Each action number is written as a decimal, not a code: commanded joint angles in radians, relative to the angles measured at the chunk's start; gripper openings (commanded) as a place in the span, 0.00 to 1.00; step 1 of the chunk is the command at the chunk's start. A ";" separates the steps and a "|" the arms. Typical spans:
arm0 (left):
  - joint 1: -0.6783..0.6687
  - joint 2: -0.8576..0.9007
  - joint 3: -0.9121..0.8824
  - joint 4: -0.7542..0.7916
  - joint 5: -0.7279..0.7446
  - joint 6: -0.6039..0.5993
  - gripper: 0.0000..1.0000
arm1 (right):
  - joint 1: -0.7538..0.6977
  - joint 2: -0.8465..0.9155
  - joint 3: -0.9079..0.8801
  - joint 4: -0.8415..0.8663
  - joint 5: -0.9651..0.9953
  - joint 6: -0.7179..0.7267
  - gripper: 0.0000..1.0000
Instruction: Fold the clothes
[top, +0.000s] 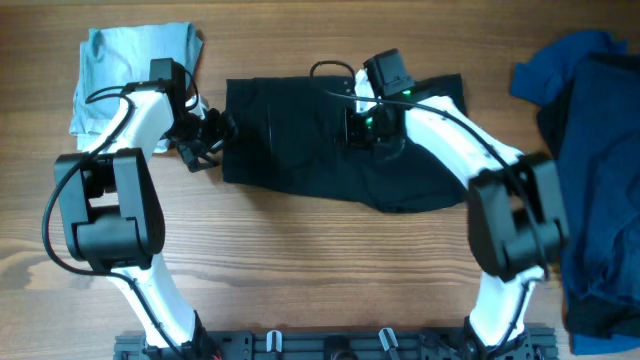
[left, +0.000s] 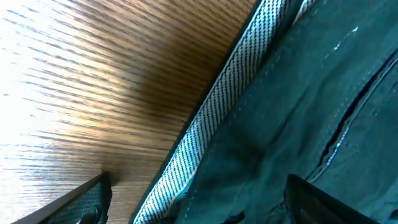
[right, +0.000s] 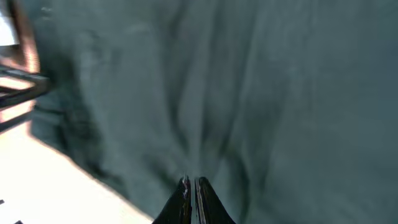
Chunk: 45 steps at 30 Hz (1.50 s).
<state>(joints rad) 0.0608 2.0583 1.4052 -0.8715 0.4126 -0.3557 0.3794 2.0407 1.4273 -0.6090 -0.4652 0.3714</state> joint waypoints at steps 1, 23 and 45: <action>0.002 0.017 -0.014 -0.011 0.029 0.032 0.87 | 0.025 0.058 -0.003 0.024 -0.090 0.022 0.04; -0.051 0.017 -0.127 0.072 -0.027 0.026 0.84 | 0.062 0.063 -0.003 0.024 0.066 0.078 0.04; -0.108 -0.012 -0.130 0.090 -0.016 0.028 0.04 | 0.047 0.021 0.007 0.045 -0.001 0.094 0.04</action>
<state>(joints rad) -0.0330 2.0346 1.3025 -0.7723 0.4095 -0.3340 0.4381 2.0975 1.4105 -0.5518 -0.4007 0.4709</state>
